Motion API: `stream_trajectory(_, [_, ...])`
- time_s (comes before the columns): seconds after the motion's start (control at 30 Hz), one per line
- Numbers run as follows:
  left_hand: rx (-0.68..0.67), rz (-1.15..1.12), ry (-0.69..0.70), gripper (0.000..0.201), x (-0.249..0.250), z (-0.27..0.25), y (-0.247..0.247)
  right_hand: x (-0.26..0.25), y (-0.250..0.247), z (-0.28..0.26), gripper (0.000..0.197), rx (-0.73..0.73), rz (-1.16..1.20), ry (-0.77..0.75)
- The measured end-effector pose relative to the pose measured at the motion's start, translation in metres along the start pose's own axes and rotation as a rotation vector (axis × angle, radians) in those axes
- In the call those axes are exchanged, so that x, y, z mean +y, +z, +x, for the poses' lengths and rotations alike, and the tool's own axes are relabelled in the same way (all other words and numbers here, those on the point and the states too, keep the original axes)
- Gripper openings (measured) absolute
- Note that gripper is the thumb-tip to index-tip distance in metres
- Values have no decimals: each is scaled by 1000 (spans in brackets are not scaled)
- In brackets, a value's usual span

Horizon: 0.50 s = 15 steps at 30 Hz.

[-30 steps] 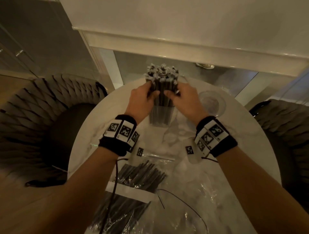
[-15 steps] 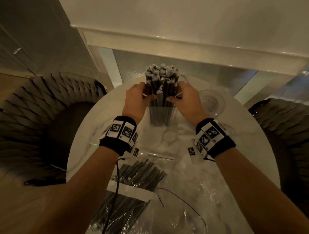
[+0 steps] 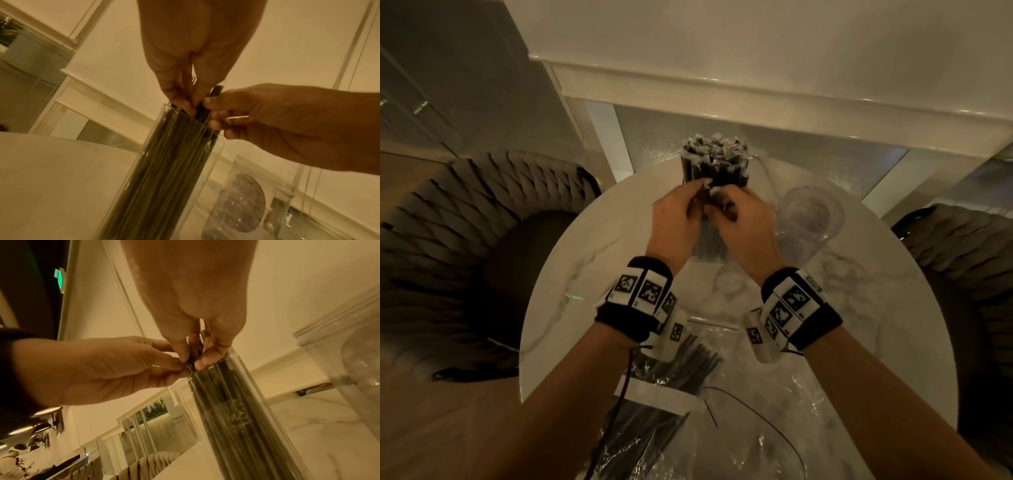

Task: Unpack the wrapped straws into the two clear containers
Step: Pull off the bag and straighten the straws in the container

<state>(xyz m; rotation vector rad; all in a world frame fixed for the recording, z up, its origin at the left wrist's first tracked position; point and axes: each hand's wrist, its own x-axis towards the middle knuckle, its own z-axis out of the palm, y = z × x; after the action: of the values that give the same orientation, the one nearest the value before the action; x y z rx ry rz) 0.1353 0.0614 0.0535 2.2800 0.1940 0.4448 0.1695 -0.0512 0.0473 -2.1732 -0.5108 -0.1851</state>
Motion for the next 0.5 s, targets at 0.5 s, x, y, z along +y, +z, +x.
stream_trajectory(0.5, [-65,69,99,22,-1,35,-27,-1,-50,33,15,-70,-2,-42])
